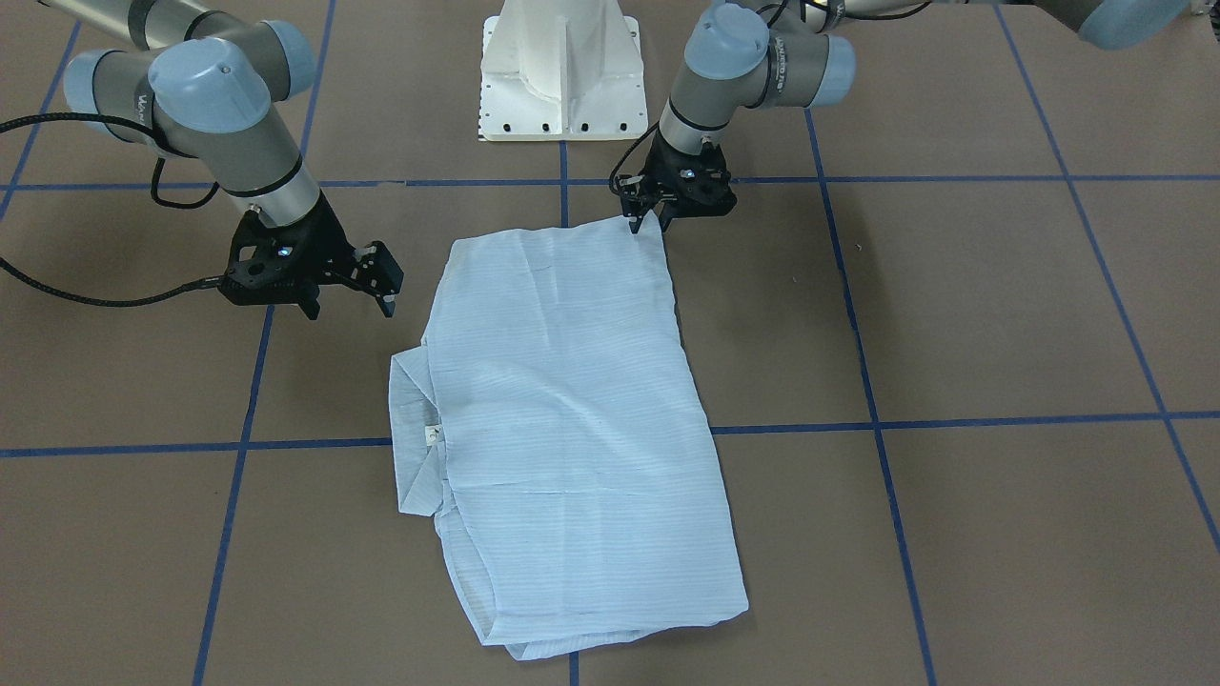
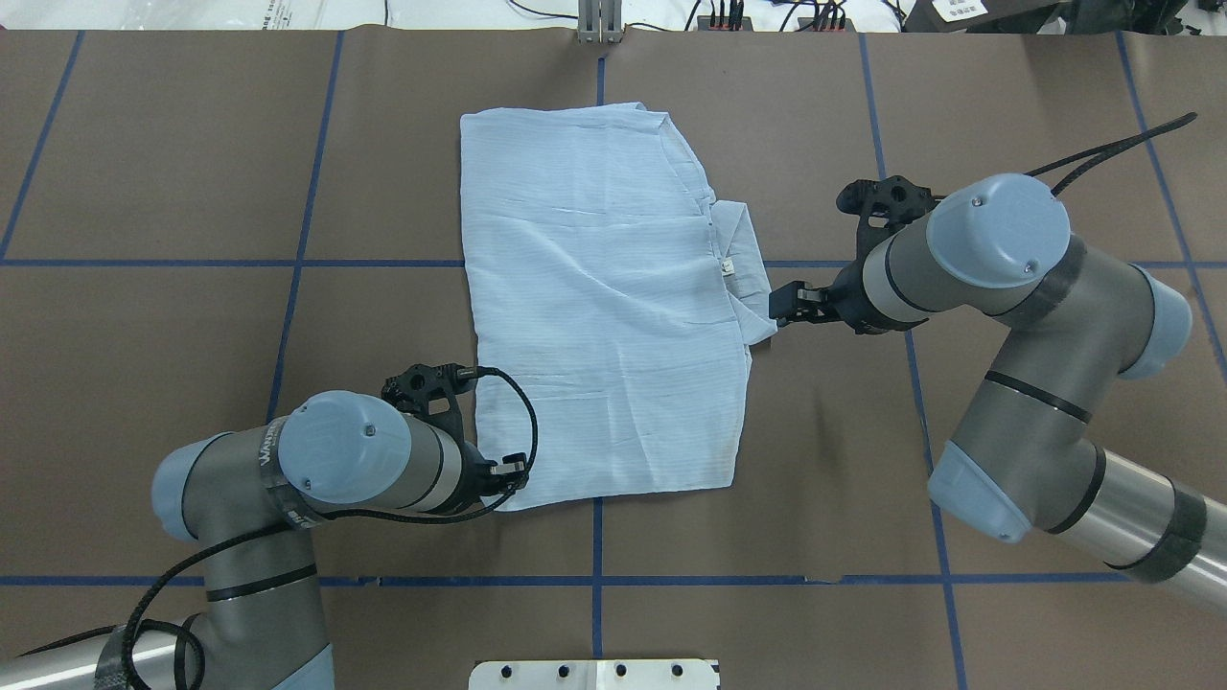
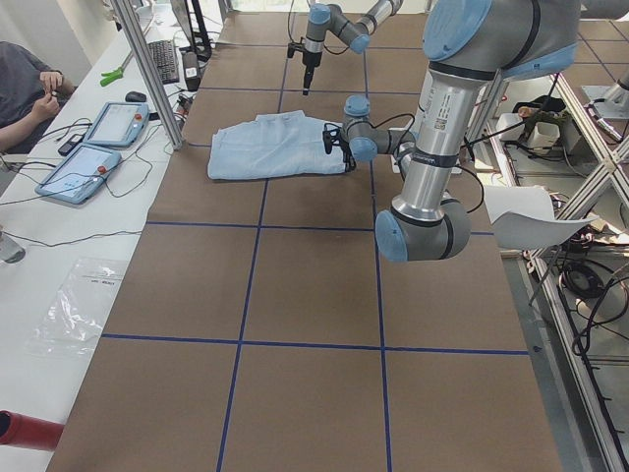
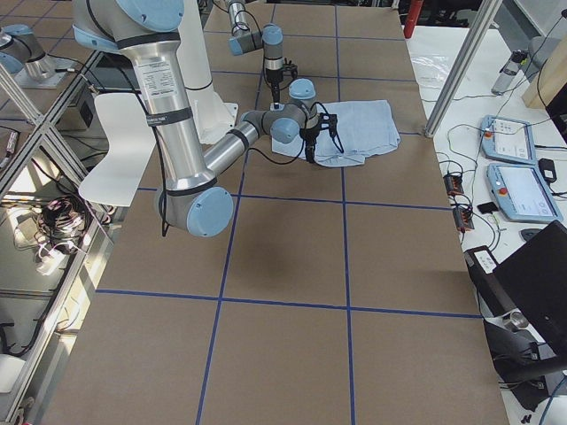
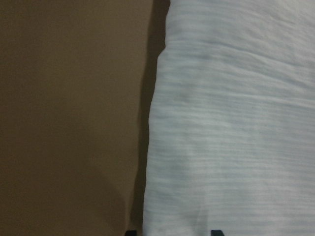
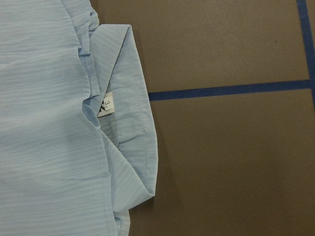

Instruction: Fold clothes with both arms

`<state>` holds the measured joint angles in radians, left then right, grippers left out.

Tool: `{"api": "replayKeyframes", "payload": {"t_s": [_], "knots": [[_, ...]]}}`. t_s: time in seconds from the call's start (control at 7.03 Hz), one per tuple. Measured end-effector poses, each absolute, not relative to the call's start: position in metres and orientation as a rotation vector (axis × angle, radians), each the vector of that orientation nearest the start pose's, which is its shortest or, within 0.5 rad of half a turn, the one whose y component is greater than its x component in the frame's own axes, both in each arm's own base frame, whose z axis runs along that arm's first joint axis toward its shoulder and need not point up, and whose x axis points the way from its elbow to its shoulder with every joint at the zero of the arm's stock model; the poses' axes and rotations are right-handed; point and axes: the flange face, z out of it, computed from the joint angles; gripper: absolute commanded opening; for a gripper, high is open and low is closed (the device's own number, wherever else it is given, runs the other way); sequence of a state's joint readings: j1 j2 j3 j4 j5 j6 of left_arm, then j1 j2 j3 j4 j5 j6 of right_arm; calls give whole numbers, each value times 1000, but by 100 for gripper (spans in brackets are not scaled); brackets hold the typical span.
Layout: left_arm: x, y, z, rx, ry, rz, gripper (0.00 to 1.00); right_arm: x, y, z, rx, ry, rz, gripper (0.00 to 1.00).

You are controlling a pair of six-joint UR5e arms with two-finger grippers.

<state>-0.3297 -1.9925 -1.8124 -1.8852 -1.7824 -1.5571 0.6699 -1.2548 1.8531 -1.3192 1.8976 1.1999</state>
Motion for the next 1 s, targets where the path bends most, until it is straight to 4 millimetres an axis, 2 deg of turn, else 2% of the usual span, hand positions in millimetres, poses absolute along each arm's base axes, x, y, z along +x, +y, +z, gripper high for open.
{"api": "replayKeyframes", "payload": {"t_s": [0.14,0.43,0.57,0.71,1.0], "knots": [[550,-306,281,-28,994,-186,0,-403,-446,333,148,-883,145,100],[551,-305,280,-29,995,-188,0,-413,-435,329,100,-898,219,100],[551,-305,280,-29,995,-188,0,-418,-422,320,52,-920,295,98],[550,-305,279,-29,996,-189,0,-425,-402,309,-18,-942,386,97],[549,-305,277,-29,1000,-190,0,-466,-348,296,-140,-947,574,94]]}}
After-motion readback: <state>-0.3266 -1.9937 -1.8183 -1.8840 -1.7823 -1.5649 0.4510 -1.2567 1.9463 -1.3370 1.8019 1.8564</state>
